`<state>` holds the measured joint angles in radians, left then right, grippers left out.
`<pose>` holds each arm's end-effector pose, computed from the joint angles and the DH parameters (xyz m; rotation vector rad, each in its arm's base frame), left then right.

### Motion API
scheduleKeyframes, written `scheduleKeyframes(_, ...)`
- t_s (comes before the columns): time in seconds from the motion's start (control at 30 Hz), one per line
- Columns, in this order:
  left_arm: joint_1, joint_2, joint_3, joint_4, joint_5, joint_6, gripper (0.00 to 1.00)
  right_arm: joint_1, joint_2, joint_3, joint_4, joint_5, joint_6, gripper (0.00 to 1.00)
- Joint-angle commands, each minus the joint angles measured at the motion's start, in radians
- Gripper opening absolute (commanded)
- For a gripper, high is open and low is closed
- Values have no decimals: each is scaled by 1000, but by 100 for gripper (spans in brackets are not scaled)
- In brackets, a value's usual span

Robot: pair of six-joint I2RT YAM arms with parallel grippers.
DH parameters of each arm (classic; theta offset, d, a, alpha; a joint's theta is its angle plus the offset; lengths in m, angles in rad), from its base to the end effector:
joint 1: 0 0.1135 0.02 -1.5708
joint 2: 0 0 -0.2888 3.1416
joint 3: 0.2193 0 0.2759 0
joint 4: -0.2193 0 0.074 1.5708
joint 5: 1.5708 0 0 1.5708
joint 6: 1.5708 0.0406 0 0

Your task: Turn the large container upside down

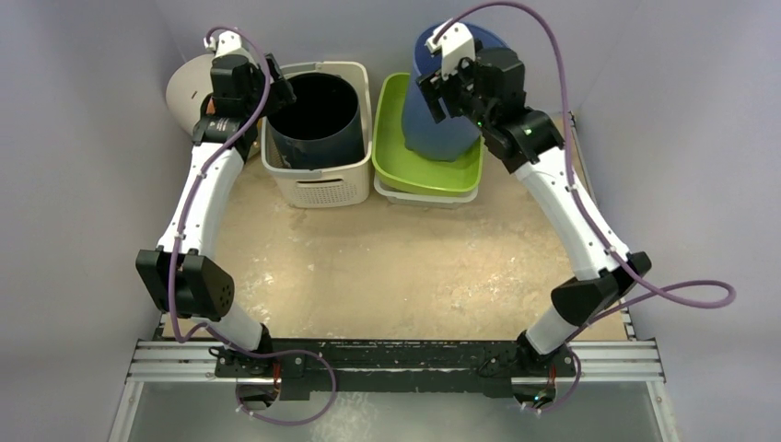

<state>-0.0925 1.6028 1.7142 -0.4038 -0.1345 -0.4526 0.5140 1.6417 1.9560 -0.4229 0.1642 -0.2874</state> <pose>0.3984 -0.0315 0.4588 -0.4260 1.8189 -0.2523 0.3441 0.1867 0.5295 -0.5390 1.5891 0.0329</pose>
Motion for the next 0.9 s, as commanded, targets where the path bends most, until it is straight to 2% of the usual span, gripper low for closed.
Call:
scheduleKeyframes(0.0,-3,-26,-25,60,4,-13,73,-2,-65,79,-24,-69,19,79)
scheduleKeyframes(0.3,-3,-42,-63,77,5,-33,73,-2,-52,14,-21,-124,26,81)
scheduleKeyframes(0.47,-3,-55,-74,71,-3,-24,73,-4,-23,-28,0,-88,12,81)
scheduleKeyframes(0.6,-3,-59,-81,65,-7,-19,73,-3,4,-53,48,54,14,80)
scheduleKeyframes(0.73,-3,-64,-87,64,-7,-17,73,-3,-12,-138,180,221,-14,81)
scheduleKeyframes(0.87,-3,-65,-95,64,-8,-17,73,-11,-14,-190,264,295,-43,82)
